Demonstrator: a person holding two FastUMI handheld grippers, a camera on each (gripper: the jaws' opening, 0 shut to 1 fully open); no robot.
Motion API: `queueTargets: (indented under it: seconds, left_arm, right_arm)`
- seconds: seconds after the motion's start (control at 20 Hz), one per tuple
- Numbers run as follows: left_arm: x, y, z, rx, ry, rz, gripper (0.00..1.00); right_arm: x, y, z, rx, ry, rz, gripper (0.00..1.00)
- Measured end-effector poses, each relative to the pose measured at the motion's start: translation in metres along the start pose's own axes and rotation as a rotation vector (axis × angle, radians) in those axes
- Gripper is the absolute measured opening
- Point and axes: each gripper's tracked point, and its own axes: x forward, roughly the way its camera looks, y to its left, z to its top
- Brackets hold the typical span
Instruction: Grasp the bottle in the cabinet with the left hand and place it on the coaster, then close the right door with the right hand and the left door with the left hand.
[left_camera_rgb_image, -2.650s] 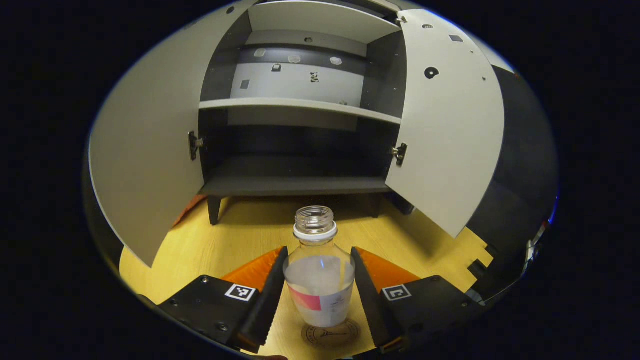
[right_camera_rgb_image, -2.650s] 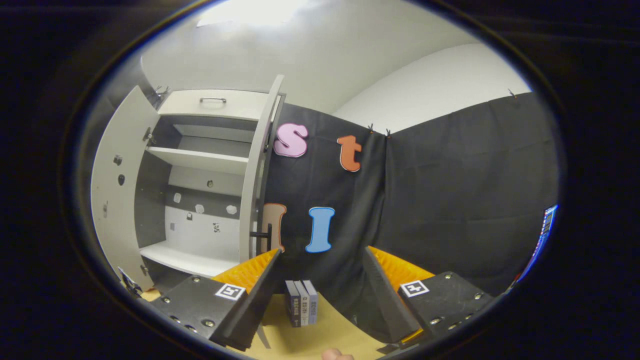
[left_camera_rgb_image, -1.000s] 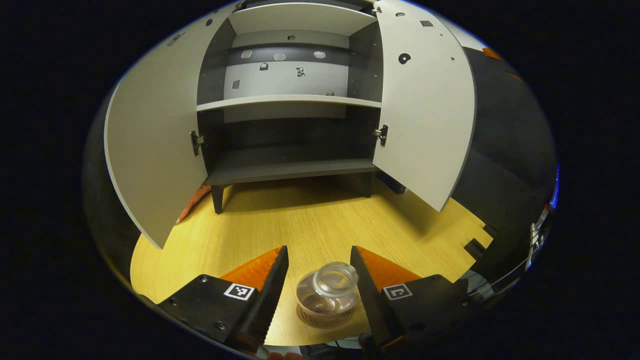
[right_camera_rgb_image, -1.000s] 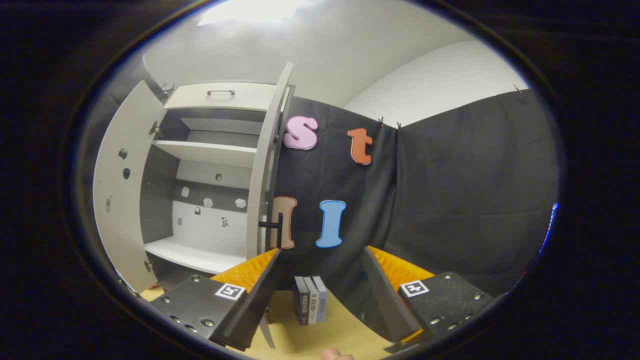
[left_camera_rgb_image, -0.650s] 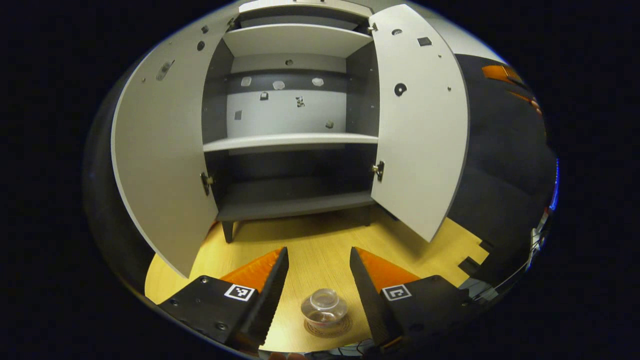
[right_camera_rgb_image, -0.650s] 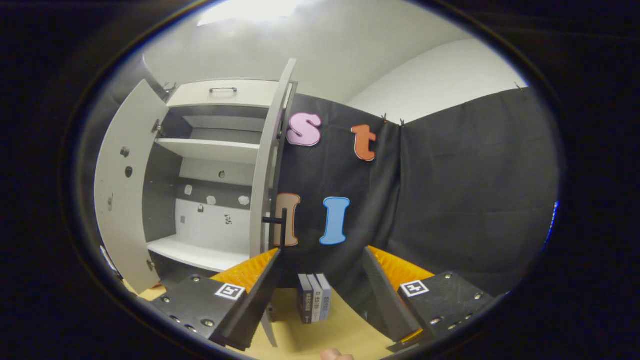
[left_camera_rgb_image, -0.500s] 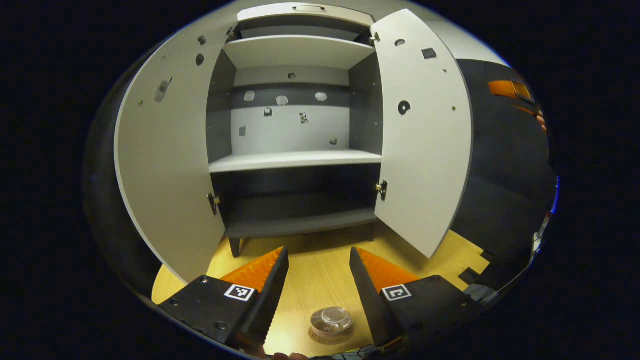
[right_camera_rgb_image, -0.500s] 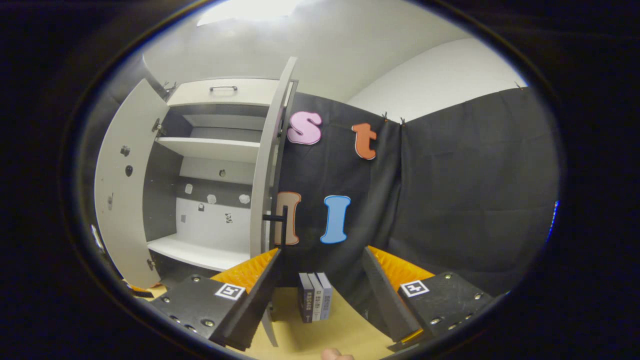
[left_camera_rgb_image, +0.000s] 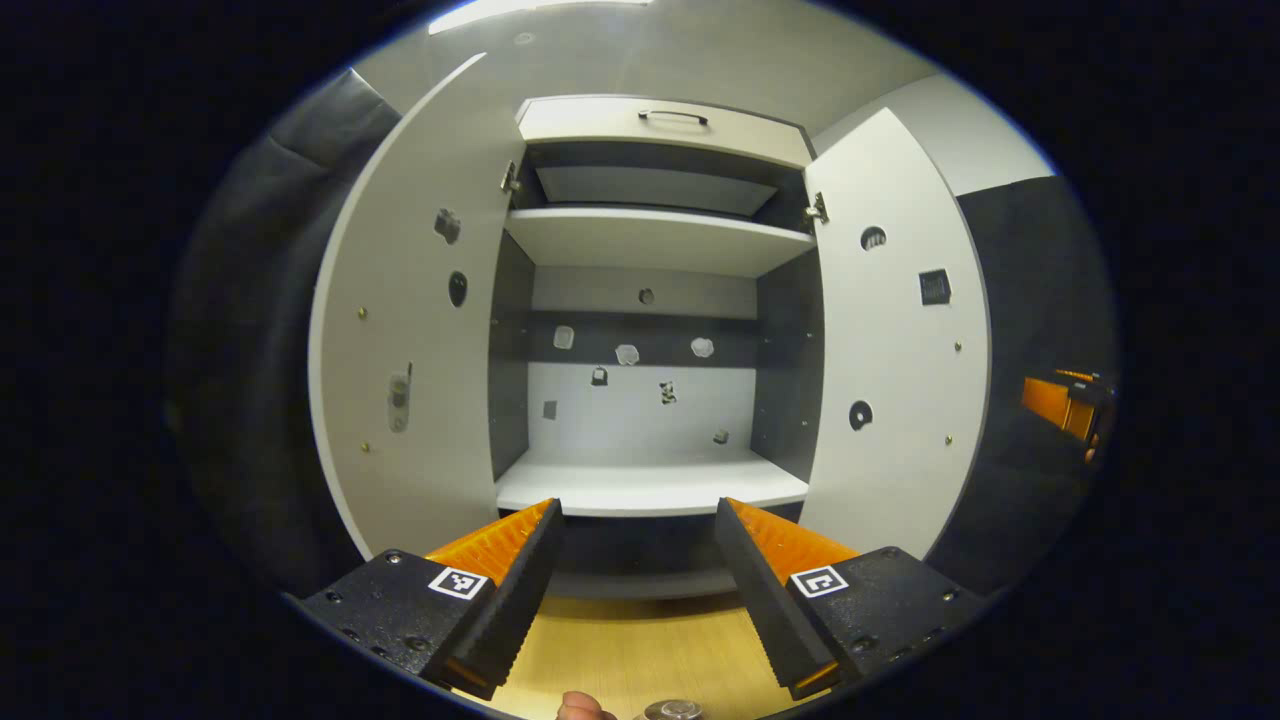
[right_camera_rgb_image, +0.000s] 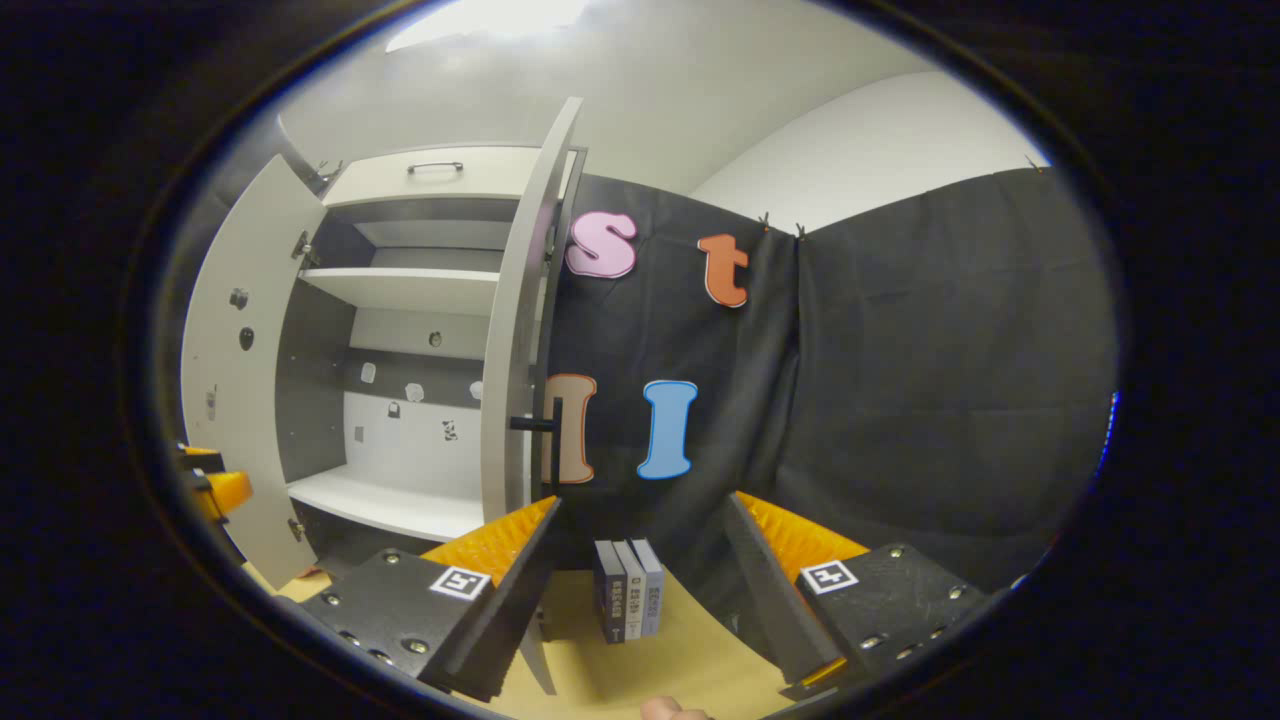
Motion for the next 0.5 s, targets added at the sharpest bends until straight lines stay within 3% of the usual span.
queueTargets:
  seconds: [0.5]
  left_arm:
    - [-0.042, 0.076, 0.049, 0.006, -0.076, 0.225, 0.95]
  right_arm:
    - [0.032, 0.028, 0.000, -0.025, -0.010, 0.038, 0.94]
